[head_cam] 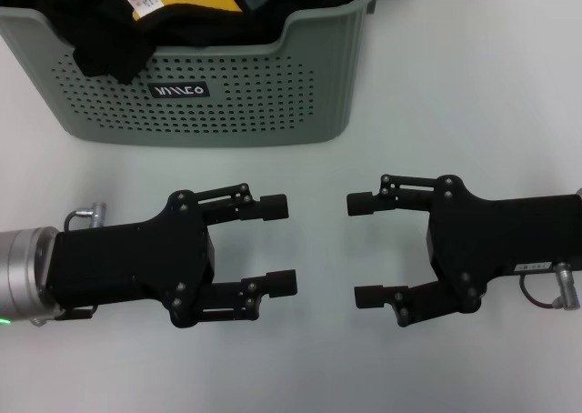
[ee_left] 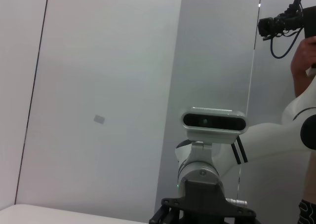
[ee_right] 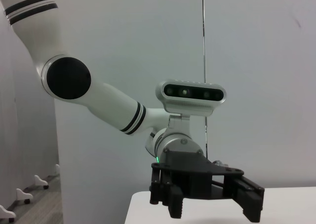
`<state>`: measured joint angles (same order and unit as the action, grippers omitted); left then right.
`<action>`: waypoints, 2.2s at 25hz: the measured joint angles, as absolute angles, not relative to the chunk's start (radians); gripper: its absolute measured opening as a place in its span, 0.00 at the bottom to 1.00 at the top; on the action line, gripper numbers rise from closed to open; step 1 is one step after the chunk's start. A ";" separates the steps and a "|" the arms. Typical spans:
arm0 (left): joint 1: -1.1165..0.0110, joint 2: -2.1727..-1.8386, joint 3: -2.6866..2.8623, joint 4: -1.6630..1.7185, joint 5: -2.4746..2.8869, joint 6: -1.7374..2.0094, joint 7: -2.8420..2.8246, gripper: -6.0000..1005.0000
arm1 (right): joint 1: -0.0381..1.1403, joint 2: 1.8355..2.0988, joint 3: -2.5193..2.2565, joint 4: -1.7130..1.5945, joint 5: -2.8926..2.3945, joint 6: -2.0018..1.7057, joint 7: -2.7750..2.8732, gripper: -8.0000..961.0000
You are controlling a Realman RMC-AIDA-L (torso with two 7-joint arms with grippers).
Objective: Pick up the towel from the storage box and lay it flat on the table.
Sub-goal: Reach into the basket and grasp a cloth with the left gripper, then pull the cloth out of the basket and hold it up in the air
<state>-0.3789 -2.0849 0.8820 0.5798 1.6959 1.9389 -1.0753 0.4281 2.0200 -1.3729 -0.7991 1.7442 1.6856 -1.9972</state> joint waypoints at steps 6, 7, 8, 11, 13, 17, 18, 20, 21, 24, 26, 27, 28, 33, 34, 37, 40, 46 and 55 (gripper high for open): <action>-0.379 -2.085 0.882 0.580 1.689 1.939 -1.075 0.71 | 0.427 2.022 -1.376 -0.790 1.744 1.682 -2.005 0.90; -0.379 -2.085 0.882 0.580 1.688 1.939 -1.075 0.71 | 0.428 2.022 -1.377 -0.784 1.744 1.682 -2.007 0.90; -0.379 -2.085 0.882 0.580 1.688 1.939 -1.075 0.71 | 0.429 2.022 -1.377 -0.780 1.744 1.681 -2.008 0.90; -0.379 -2.086 0.881 0.580 1.686 1.939 -1.075 0.70 | 0.430 2.022 -1.378 -0.771 1.744 1.680 -2.008 0.90; -0.375 -2.088 0.868 0.580 1.672 1.939 -1.075 0.70 | 0.430 2.022 -1.379 -0.764 1.744 1.676 -2.008 0.90; -0.363 -2.090 0.787 0.560 1.598 1.933 -1.070 0.69 | 0.432 2.022 -1.394 -0.749 1.739 1.662 -2.010 0.90; -0.363 -2.090 0.759 0.547 1.573 1.929 -1.070 0.69 | 0.435 2.022 -1.406 -0.748 1.736 1.656 -2.010 0.90; -0.366 -2.091 0.709 0.522 1.510 1.920 -1.073 0.68 | 0.441 2.022 -1.439 -0.745 1.729 1.630 -2.011 0.90; -0.369 -2.091 0.687 0.515 1.465 1.917 -1.076 0.68 | 0.444 2.022 -1.455 -0.744 1.728 1.615 -2.011 0.90; -0.391 -2.090 0.671 0.526 1.354 1.880 -1.084 0.67 | 0.455 2.023 -1.503 -0.738 1.728 1.565 -2.011 0.90; -0.409 -2.089 0.668 0.540 1.312 1.821 -1.098 0.67 | 0.464 2.025 -1.527 -0.732 1.727 1.550 -2.011 0.90; -0.418 -2.089 0.667 0.551 1.294 1.782 -1.107 0.67 | 0.467 2.025 -1.537 -0.729 1.727 1.545 -2.012 0.90; -0.430 -2.089 0.666 0.568 1.275 1.718 -1.118 0.66 | 0.468 2.026 -1.542 -0.727 1.727 1.543 -2.014 0.90; -0.499 -2.091 0.670 0.599 1.248 1.471 -1.093 0.65 | 0.470 2.028 -1.565 -0.723 1.734 1.538 -2.023 0.90; -0.517 -2.091 0.671 0.596 1.250 1.422 -1.063 0.65 | 0.470 2.028 -1.567 -0.724 1.736 1.540 -2.023 0.90; -0.552 -2.091 0.680 0.591 1.254 1.299 -0.994 0.64 | 0.471 2.028 -1.575 -0.730 1.740 1.547 -2.024 0.90; -0.569 -2.091 0.718 0.591 1.255 1.184 -0.942 0.64 | 0.471 2.028 -1.583 -0.731 1.741 1.549 -2.025 0.90; -0.585 -2.094 0.736 0.590 1.243 1.027 -0.918 0.62 | 0.473 2.028 -1.587 -0.729 1.742 1.560 -2.034 0.90; -0.582 -2.096 0.736 0.541 1.055 0.965 -0.828 0.50 | 0.477 2.028 -1.586 -0.726 1.746 1.562 -2.040 0.90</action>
<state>-0.5818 -2.0964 0.7364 0.5410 1.0554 0.9653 -0.8279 0.4774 2.0278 -1.5861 -0.7262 1.7456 1.5617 -2.0398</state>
